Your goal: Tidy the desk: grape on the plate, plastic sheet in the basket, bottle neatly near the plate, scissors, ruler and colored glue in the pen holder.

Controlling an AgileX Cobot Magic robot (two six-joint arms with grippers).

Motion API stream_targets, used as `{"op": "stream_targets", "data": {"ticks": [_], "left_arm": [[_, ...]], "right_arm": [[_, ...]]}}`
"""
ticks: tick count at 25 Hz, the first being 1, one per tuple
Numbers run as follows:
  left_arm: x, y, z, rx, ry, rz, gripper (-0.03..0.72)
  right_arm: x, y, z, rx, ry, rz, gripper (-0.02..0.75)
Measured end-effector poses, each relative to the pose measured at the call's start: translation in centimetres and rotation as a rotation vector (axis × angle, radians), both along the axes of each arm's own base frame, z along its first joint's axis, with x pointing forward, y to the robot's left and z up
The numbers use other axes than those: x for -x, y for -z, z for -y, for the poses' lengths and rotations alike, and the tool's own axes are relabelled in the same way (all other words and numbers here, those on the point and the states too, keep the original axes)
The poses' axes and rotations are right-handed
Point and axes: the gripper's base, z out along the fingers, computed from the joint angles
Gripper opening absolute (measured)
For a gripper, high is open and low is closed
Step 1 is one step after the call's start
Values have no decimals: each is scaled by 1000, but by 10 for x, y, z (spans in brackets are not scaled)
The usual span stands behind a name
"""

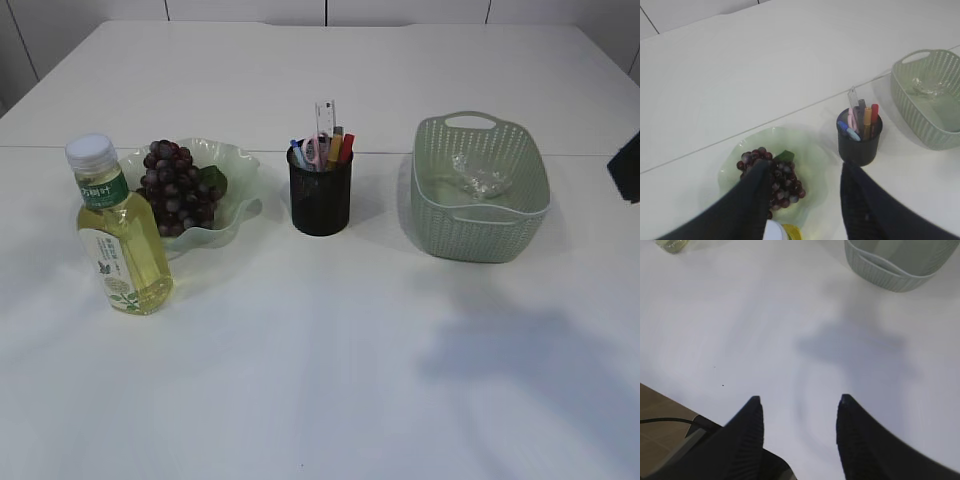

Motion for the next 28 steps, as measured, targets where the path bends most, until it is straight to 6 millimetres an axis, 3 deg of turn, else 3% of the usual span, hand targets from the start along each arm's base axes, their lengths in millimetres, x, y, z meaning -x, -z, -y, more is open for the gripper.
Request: {"op": "stream_targets", "data": {"ticks": [3,8,13,20,28], "left_arm": [[9,0,-6,-1,-2,-25,315],[25,18,-2,34,89,-159,272],[58,20,-15,108,136,-177,268],[111,27,-47,134,195,-121,262],[186,36,-91,216,278,6,257]], "right_arm": [[5,-4,5,15,6,32,381],[6,-5,6,21,8,36,381],[15,-8,11,15,12,62,381],[44,10,24,-27,16,153,381],[105,38,52,-97,4,336,381]]}}
